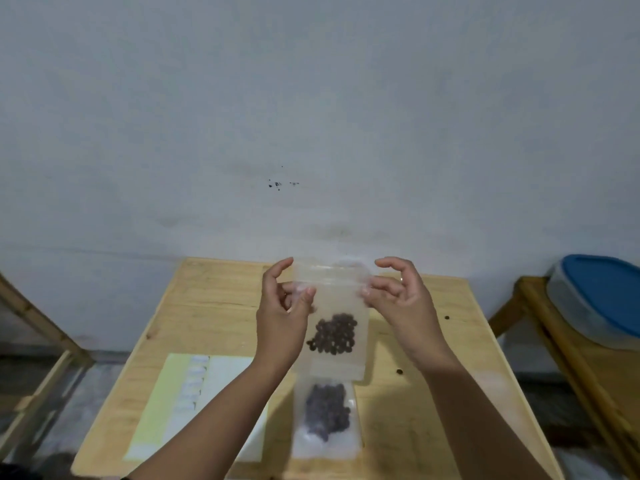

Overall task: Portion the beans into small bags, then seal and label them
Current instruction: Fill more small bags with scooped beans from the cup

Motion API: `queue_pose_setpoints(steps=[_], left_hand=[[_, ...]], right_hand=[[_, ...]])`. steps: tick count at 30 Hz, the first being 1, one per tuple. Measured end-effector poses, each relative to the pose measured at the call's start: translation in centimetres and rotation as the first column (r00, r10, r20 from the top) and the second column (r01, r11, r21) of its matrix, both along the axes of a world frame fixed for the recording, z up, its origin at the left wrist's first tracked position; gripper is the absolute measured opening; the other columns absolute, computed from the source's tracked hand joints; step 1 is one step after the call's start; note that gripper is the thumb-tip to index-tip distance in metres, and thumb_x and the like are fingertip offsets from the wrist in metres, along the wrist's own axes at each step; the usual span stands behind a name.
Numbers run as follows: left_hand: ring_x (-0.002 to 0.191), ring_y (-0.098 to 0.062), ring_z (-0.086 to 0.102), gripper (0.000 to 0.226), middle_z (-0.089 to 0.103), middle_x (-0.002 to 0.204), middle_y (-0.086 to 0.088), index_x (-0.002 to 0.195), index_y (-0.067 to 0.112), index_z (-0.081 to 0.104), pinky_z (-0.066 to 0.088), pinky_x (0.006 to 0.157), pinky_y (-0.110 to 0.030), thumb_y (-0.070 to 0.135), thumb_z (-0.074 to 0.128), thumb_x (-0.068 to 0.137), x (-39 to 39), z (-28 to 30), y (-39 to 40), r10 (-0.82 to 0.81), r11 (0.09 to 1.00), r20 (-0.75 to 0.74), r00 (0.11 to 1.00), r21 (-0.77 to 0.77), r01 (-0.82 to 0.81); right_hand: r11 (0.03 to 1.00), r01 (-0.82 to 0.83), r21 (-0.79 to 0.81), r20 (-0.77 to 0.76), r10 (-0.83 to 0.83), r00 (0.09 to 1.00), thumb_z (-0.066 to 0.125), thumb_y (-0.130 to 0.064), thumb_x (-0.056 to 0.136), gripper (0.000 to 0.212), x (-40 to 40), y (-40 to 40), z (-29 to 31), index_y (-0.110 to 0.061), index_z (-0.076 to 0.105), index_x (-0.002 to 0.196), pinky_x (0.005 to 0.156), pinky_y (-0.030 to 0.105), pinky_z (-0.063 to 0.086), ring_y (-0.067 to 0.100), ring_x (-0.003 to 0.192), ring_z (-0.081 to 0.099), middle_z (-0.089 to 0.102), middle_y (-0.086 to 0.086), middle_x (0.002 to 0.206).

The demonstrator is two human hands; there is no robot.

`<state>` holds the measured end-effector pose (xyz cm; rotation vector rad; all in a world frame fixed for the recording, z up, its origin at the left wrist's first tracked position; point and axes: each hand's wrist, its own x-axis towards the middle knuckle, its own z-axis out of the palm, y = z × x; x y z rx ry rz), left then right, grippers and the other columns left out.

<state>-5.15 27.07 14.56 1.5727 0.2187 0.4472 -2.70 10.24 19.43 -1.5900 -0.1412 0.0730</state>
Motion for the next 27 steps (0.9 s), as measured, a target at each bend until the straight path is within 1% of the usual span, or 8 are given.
queue_pose_setpoints(steps=[3, 6, 9, 11, 15, 17, 23, 27], left_hand=[[0.066, -0.008, 0.055, 0.049, 0.053, 0.077, -0.003, 0.115, 0.053, 0.047, 0.056, 0.082, -0.045, 0.014, 0.062, 0.089, -1.0, 0.3, -0.3, -0.029, 1.0, 0.001, 1.0, -0.005, 0.029], [0.067, -0.011, 0.054, 0.037, 0.053, 0.071, 0.013, 0.11, 0.046, 0.056, 0.057, 0.079, -0.044, 0.014, 0.06, 0.091, -1.3, 0.8, 0.0, -0.118, 0.988, 0.008, 0.993, 0.096, 0.117], [0.075, -0.002, 0.059, 0.026, 0.065, 0.085, 0.021, 0.101, 0.035, 0.065, 0.054, 0.075, -0.027, 0.011, 0.061, 0.09, -1.5, 2.0, 0.5, -0.197, 0.976, 0.008, 0.98, 0.092, 0.195], [0.08, 0.0, 0.061, 0.022, 0.069, 0.091, 0.018, 0.096, 0.031, 0.069, 0.047, 0.072, -0.016, 0.012, 0.062, 0.089, -1.6, 2.7, 0.8, -0.233, 0.969, -0.005, 0.972, 0.085, 0.233], [0.073, -0.013, 0.055, 0.016, 0.07, 0.082, -0.002, 0.087, 0.03, 0.074, 0.044, 0.068, -0.025, 0.016, 0.066, 0.087, -1.4, 3.1, 1.3, -0.213, 0.976, -0.002, 0.977, 0.051, 0.213], [0.066, -0.014, 0.048, 0.017, 0.063, 0.071, -0.008, 0.084, 0.031, 0.075, 0.04, 0.063, -0.022, 0.016, 0.068, 0.085, -1.4, 3.1, 1.1, -0.194, 0.98, 0.007, 0.981, 0.05, 0.193], [0.052, -0.002, 0.043, 0.019, 0.055, 0.055, 0.015, 0.085, 0.03, 0.072, 0.034, 0.054, -0.009, 0.012, 0.066, 0.087, -1.7, 3.1, 0.2, -0.083, 0.986, 0.007, 0.997, 0.147, 0.081], [0.053, -0.002, 0.044, 0.014, 0.053, 0.053, 0.018, 0.091, 0.031, 0.071, 0.034, 0.054, -0.01, 0.019, 0.065, 0.088, -2.1, 2.6, 0.2, -0.125, 0.964, -0.05, 0.991, 0.232, 0.133]], right_hand=[[0.997, 0.05, -0.059, 0.102, -0.044, 0.994, 0.067, -0.005, 0.082, 0.022, -0.9, 0.1, -0.2, -0.023, 0.057, 0.088, 0.071, 0.018, 0.051, 0.016, 0.081, 0.065, 0.066, 0.008, 0.087], [0.994, 0.025, -0.105, 0.159, -0.008, 0.987, 0.067, -0.001, 0.082, 0.011, -0.7, -0.1, 0.2, -0.012, 0.065, 0.083, 0.065, 0.013, 0.048, 0.006, 0.069, 0.059, 0.064, 0.0, 0.08], [0.994, -0.037, -0.104, 0.109, 0.048, 0.993, 0.067, -0.001, 0.08, 0.011, -0.5, -0.7, 0.9, -0.011, 0.07, 0.084, 0.063, 0.013, 0.048, 0.001, 0.066, 0.059, 0.067, -0.001, 0.081], [0.994, -0.045, -0.104, 0.097, 0.055, 0.994, 0.07, -0.001, 0.078, 0.011, -0.3, -0.9, 1.1, -0.011, 0.07, 0.081, 0.062, 0.013, 0.048, 0.0, 0.066, 0.059, 0.068, -0.002, 0.079], [0.997, -0.05, -0.055, 0.064, 0.053, 0.997, 0.073, 0.0, 0.074, 0.012, -0.1, -1.1, 1.0, -0.012, 0.071, 0.077, 0.064, 0.014, 0.048, 0.002, 0.068, 0.061, 0.07, -0.006, 0.073], [0.999, -0.047, -0.021, 0.054, 0.048, 0.997, 0.074, 0.002, 0.073, 0.014, 0.0, -1.0, 0.9, -0.011, 0.07, 0.075, 0.063, 0.013, 0.048, 0.003, 0.066, 0.061, 0.069, -0.008, 0.069], [0.999, -0.006, 0.049, 0.03, 0.005, 1.0, 0.071, 0.004, 0.074, 0.017, -0.3, -0.2, 0.0, -0.012, 0.069, 0.073, 0.067, 0.013, 0.049, 0.003, 0.066, 0.058, 0.066, -0.006, 0.071], [0.998, -0.047, -0.039, 0.008, 0.047, 0.999, 0.071, -0.004, 0.078, 0.015, -0.5, 0.2, -0.5, -0.019, 0.071, 0.077, 0.064, 0.014, 0.048, 0.001, 0.071, 0.059, 0.068, -0.009, 0.077]])
